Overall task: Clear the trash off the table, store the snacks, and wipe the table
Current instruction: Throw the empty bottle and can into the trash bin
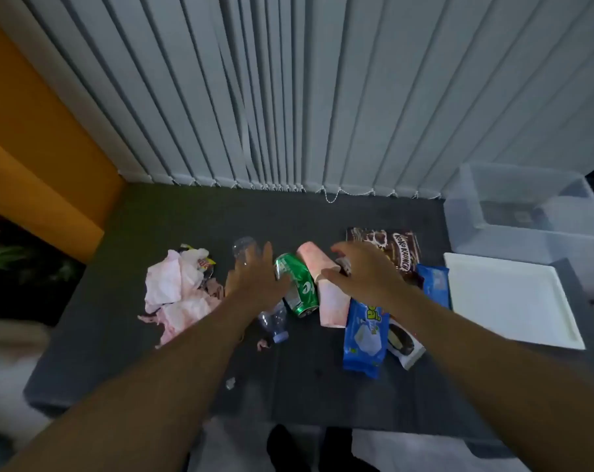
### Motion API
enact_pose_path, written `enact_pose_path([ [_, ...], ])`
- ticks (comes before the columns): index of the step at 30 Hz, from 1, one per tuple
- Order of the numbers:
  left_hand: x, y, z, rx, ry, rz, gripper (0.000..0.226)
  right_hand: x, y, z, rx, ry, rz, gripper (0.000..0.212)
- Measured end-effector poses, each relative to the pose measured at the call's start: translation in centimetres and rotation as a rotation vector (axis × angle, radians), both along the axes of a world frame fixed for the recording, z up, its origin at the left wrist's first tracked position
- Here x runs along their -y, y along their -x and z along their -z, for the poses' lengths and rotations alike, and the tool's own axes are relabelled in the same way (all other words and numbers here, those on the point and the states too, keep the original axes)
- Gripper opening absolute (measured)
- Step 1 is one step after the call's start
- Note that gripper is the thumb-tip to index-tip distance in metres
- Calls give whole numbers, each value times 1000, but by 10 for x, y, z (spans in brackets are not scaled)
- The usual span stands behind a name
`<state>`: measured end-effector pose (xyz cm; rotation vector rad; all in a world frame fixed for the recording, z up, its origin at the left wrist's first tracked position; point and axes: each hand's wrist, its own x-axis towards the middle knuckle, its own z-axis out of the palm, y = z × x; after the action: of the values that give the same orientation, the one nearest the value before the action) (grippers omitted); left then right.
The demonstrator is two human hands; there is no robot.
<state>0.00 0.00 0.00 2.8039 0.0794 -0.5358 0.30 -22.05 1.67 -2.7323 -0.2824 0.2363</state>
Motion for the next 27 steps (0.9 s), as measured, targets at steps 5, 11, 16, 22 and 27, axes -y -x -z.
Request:
enact_pose_path([
  [5, -12, 15, 38, -122, 85, -145, 92, -26, 9, 35, -143, 20, -16, 44],
  [11, -12, 27, 65, -154, 156, -241, 86, -49, 13, 68, -210, 116, 35, 53],
  [16, -7, 27, 66, -182, 353, -367, 94, -65, 10, 73, -181, 194, 93, 54],
  [22, -15, 30, 67, -206, 479, -470, 106, -66, 5, 76, -260, 27, 201, 40],
  [27, -17, 32, 51, -162, 480, -480, 104, -60, 3, 70, -306, -127, 192, 31],
])
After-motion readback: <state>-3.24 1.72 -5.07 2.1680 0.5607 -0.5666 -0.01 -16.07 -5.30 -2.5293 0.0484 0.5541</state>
